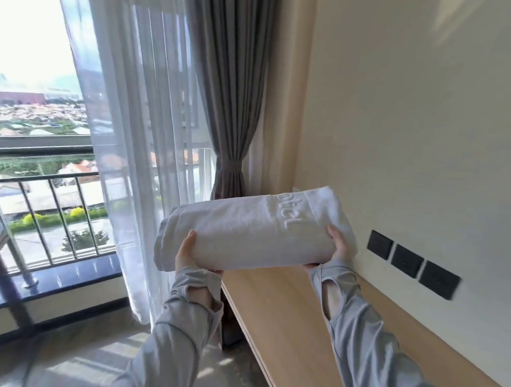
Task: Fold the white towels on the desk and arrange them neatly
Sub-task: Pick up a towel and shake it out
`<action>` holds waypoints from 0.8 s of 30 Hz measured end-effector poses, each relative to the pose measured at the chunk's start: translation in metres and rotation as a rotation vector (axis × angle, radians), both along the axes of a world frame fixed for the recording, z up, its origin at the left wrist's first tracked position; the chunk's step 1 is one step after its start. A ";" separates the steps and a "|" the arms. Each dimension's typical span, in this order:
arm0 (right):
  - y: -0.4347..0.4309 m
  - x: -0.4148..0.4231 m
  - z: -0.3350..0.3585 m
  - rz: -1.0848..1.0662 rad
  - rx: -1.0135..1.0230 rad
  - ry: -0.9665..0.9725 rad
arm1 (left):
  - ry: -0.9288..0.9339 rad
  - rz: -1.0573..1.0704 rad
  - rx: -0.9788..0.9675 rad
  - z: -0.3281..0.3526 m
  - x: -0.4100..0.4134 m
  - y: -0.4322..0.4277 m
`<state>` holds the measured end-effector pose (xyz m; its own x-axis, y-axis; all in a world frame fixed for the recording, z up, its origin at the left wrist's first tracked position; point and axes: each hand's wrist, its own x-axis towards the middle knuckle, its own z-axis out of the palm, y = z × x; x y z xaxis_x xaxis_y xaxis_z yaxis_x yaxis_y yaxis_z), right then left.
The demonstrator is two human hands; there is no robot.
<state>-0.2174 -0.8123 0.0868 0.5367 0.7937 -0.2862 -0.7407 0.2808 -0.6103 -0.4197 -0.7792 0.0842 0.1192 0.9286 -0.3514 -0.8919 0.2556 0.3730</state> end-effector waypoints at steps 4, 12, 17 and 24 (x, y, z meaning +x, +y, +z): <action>0.055 -0.017 0.001 0.004 -0.007 0.019 | -0.008 -0.012 0.007 0.001 -0.019 0.055; 0.175 -0.022 -0.024 -0.005 0.014 0.111 | 0.021 -0.001 0.021 -0.019 -0.022 0.188; 0.256 -0.001 -0.036 -0.039 0.080 0.170 | 0.056 -0.061 0.049 -0.026 0.003 0.285; 0.326 0.046 -0.047 -0.187 0.114 0.228 | 0.130 -0.193 0.019 -0.034 0.065 0.389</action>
